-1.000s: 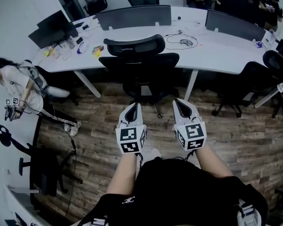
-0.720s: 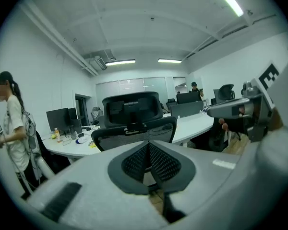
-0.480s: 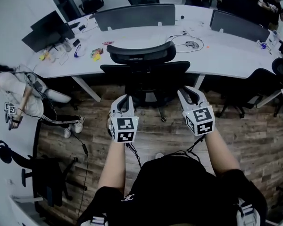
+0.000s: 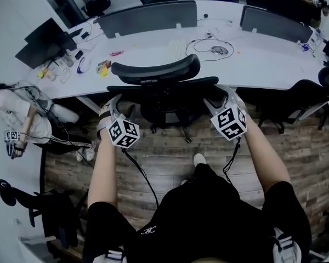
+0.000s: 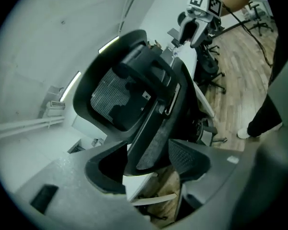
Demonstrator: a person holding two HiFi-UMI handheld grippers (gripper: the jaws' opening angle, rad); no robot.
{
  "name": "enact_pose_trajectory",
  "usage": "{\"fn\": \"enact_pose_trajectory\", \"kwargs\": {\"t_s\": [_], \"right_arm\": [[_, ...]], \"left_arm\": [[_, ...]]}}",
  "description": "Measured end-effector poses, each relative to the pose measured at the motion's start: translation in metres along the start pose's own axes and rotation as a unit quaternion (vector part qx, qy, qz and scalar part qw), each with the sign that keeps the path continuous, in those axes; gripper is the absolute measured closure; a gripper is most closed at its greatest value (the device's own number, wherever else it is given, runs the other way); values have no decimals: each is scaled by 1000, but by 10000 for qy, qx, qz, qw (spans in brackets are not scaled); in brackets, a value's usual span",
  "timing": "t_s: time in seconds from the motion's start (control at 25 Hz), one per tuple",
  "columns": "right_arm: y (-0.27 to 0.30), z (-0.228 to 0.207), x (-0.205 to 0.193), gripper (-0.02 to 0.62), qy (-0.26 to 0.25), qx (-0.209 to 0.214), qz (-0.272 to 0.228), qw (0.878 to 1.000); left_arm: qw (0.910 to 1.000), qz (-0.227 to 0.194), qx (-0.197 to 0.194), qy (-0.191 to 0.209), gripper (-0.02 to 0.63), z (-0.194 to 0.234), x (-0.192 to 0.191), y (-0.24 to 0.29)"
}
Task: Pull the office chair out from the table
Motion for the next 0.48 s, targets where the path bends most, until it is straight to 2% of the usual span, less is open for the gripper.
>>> {"fn": "enact_pose_trajectory", "kwargs": {"t_s": [0.12,0.28,0.48], "right_arm": [[25,-14,-5,337,-350,-20,164,9993],[53,-27,-12,278,-510,57,398,9979],[81,-44,-23,268,-684,21,671,9954]], "left_arm": [[9994,287,-49,159,308,3,-13,28],[9984,488,-11,269,286,6,-21,52],[9977,600,-26,325,279,17,-21,82]]}}
Point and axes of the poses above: the fingertips, and each gripper's own axes: y forward along the fingers, z to its left, x out of its top, the point moved 3 cm from there along -y, backward along the fingers, and after that the axes turned 10 degrees about y, right-handed, at the moved point
